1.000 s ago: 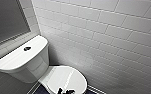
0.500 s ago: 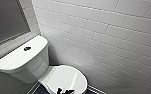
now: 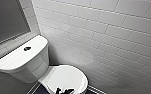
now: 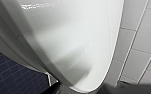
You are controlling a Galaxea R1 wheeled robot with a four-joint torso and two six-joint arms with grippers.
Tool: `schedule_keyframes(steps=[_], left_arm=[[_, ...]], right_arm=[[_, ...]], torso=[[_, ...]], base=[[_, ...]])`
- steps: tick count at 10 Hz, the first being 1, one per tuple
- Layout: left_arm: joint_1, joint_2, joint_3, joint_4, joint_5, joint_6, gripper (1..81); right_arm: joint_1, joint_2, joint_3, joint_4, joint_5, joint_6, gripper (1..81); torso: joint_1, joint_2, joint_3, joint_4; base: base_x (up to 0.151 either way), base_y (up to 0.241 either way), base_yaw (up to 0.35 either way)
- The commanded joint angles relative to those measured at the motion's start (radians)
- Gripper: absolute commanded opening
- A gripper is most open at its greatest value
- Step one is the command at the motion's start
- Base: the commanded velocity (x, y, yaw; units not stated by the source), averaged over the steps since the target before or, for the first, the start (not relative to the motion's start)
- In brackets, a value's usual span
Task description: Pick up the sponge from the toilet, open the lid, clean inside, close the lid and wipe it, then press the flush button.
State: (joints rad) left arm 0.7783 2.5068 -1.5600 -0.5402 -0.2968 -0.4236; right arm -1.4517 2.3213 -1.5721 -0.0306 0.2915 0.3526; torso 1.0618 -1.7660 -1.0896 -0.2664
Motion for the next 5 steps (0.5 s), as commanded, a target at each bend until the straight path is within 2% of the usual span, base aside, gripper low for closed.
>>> schedule_keyframes(steps=[1, 5], left_arm=[[-0.179, -0.058, 0.116, 0.108, -0.173, 0.025, 81.1], [-0.176, -0.098, 0.198, 0.106, -0.208, 0.025, 81.1]], right_arm=[[0.016, -0.043, 0.02, -0.022, -0.052, 0.0, 1.0], [0.013, -0.027, 0.014, -0.017, -0.051, 0.002, 1.0]], torso=[[0.0, 0.0, 0.0, 0.0], [0.0, 0.0, 0.0, 0.0]], base=[[0.0, 0.0, 0.0], [0.0, 0.0, 0.0]])
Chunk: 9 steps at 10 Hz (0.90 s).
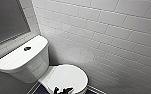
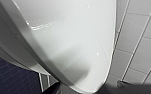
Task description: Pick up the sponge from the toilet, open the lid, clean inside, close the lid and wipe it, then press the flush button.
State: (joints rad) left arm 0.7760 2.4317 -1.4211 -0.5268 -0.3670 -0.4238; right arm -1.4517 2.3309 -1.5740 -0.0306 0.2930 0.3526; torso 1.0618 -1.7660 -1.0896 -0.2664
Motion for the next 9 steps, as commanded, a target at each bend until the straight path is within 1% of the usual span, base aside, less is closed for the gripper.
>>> schedule_keyframes(steps=[1, 3, 5, 9], left_arm=[[-0.175, -0.035, 0.086, 0.094, -0.168, 0.025, 81.1], [-0.186, -0.066, 0.137, 0.094, -0.184, 0.025, 81.1], [-0.207, -0.061, 0.134, 0.088, -0.187, 0.025, 81.1], [-0.28, -0.04, 0.117, 0.064, -0.171, 0.025, 81.1]], right_arm=[[0.012, -0.037, 0.013, -0.015, -0.052, 0.002, 1.0], [0.012, -0.037, 0.013, -0.017, -0.052, 0.002, 1.0], [0.01, -0.038, 0.017, -0.017, -0.052, 0.002, 1.0], [0.012, -0.049, 0.03, -0.02, -0.052, 0.0, 1.0]], torso=[[0.0, 0.0, 0.0, 0.0], [0.0, 0.0, 0.0, 0.0], [0.0, 0.0, 0.0, 0.0], [0.0, 0.0, 0.0, 0.0]], base=[[0.0, 0.0, 0.0], [0.0, 0.0, 0.0], [0.0, 0.0, 0.0], [0.0, 0.0, 0.0]])
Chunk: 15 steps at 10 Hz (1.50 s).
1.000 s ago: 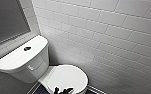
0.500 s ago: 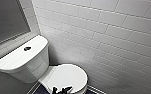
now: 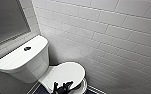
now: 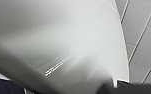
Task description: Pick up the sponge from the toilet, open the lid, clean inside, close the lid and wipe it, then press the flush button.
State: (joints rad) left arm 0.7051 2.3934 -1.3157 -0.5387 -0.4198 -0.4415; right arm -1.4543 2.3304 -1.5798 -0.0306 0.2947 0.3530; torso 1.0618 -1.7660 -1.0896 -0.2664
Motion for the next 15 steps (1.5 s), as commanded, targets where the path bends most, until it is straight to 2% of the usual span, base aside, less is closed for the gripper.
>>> schedule_keyframes(steps=[1, 3, 5, 7, 11, 14, 15], left_arm=[[-0.22, -0.003, 0.016, 0.069, -0.117, 0.043, 81.1], [-0.22, -0.02, 0.026, 0.034, -0.119, 0.041, 81.1], [-0.22, -0.092, 0.107, -0.035, -0.14, 0.037, 81.1], [-0.22, -0.16, 0.203, -0.029, -0.201, 0.027, 81.1], [-0.22, -0.275, 0.354, -0.032, -0.269, 0.027, 81.1], [-0.22, -0.328, 0.4, -0.041, -0.298, -0.028, 81.1], [-0.22, -0.333, 0.401, -0.041, -0.298, -0.031, 81.1]], right_arm=[[0.013, -0.049, 0.035, -0.02, -0.054, 0.0, 1.0], [0.014, -0.047, 0.034, -0.018, -0.054, 0.0, 1.0], [0.013, -0.047, 0.038, -0.018, -0.054, 0.001, 1.0], [0.008, -0.046, 0.043, -0.02, -0.04, 0.0, 1.0], [0.004, -0.044, 0.044, -0.022, -0.031, 0.0, 1.0], [-0.012, -0.04, 0.043, -0.023, 0.018, -0.002, 1.0], [-0.012, -0.038, 0.041, -0.023, 0.018, -0.002, 1.0]], torso=[[0.0, 0.0, 0.0, 0.0], [0.0, 0.0, 0.0, 0.0], [0.0, 0.0, 0.0, 0.0], [0.0, 0.0, 0.0, 0.0], [0.0, 0.0, 0.0, 0.0], [0.0, 0.0, 0.0, 0.0], [0.0, 0.0, 0.06, 0.0]], base=[[0.0, 0.0, 0.0], [0.0, 0.0, 0.0], [0.0, 0.0, 0.0], [0.0, 0.0, 0.0], [0.0, 0.0, 0.0], [0.0, 0.0, 0.0], [0.0, 0.0, 0.0]])
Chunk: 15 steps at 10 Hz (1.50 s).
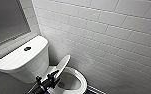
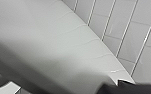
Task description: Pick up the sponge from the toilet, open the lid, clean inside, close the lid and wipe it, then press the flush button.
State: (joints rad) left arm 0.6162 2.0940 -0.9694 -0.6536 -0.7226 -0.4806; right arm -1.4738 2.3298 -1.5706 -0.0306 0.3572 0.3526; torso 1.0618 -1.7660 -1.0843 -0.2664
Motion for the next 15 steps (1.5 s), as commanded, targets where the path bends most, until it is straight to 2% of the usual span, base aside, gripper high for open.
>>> schedule_keyframes(steps=[1, 2, 3, 5, 11, 15], left_arm=[[-0.131, -0.032, 0.055, 0.063, 0.005, 0.007, 81.1], [-0.131, -0.037, 0.055, 0.054, 0.005, 0.002, 81.1], [-0.131, -0.04, 0.043, 0.011, 0.012, -0.028, 81.1], [-0.131, -0.047, 0.031, -0.032, 0.02, -0.046, 81.1], [-0.18, -0.067, 0.0, -0.129, 0.02, -0.047, 81.1], [-0.183, -0.142, -0.039, -0.144, 0.02, -0.075, 81.1]], right_arm=[[0.008, -0.037, 0.032, -0.023, -0.044, -0.001, 1.0], [0.008, -0.037, 0.032, -0.023, -0.043, -0.001, 1.0], [0.008, -0.039, 0.035, -0.023, -0.043, -0.001, 1.0], [0.0, -0.043, 0.04, -0.025, -0.038, -0.001, 1.0], [-0.035, -0.07, 0.071, -0.025, 0.009, -0.003, 1.0], [-0.05, -0.071, 0.086, -0.026, 0.017, -0.003, 1.0]], torso=[[0.0, 0.0, 0.068, 0.0], [0.0, 0.0, 0.016, 0.0], [0.0, 0.0, 0.039, 0.0], [0.0, 0.0, 0.055, 0.0], [0.0, 0.0, 0.054, 0.0], [0.0, 0.0, 0.054, 0.0]], base=[[0.0, 0.0, 0.0], [0.0, 0.0, 0.0], [0.0, 0.0, 0.0], [0.0, 0.0, 0.0], [0.0, 0.0, 0.0], [0.0, 0.0, 0.0]])
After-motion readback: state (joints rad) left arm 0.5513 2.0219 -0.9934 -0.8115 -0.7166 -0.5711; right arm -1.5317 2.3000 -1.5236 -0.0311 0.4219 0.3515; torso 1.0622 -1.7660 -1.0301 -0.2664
